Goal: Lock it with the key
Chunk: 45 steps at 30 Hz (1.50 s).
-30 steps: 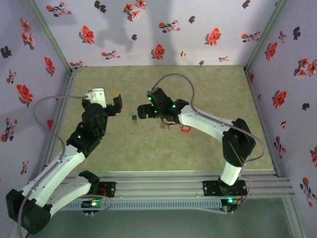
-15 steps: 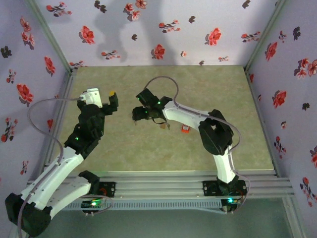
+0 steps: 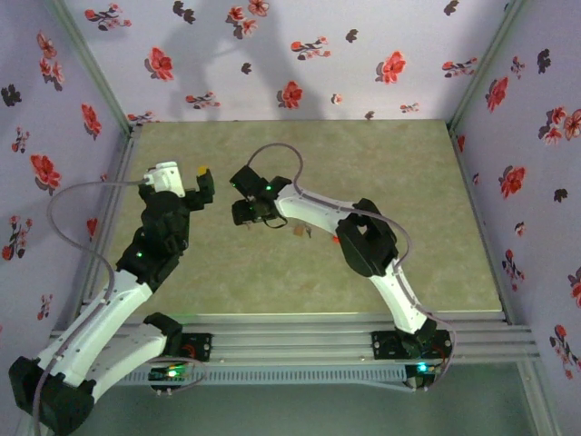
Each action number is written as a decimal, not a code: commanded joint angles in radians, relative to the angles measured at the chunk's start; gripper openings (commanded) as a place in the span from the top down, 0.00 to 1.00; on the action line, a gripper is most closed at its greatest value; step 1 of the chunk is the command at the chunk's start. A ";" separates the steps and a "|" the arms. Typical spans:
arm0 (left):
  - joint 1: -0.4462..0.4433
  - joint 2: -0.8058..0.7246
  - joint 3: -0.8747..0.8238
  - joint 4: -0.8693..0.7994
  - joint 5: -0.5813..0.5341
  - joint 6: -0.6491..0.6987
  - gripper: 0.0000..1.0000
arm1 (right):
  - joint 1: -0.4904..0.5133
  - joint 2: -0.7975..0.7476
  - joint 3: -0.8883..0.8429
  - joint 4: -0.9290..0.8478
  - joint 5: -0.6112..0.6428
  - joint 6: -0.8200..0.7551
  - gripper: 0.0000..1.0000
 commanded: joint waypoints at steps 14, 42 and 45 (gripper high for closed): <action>0.018 -0.026 0.000 0.022 -0.029 -0.031 0.00 | 0.007 0.186 0.239 -0.133 0.057 -0.046 0.41; 0.035 -0.028 0.004 0.013 -0.023 -0.046 0.00 | 0.051 0.296 0.350 -0.182 0.198 -0.123 0.52; 0.036 -0.028 0.004 0.013 -0.024 -0.048 0.00 | 0.054 0.306 0.359 -0.188 0.208 -0.128 0.52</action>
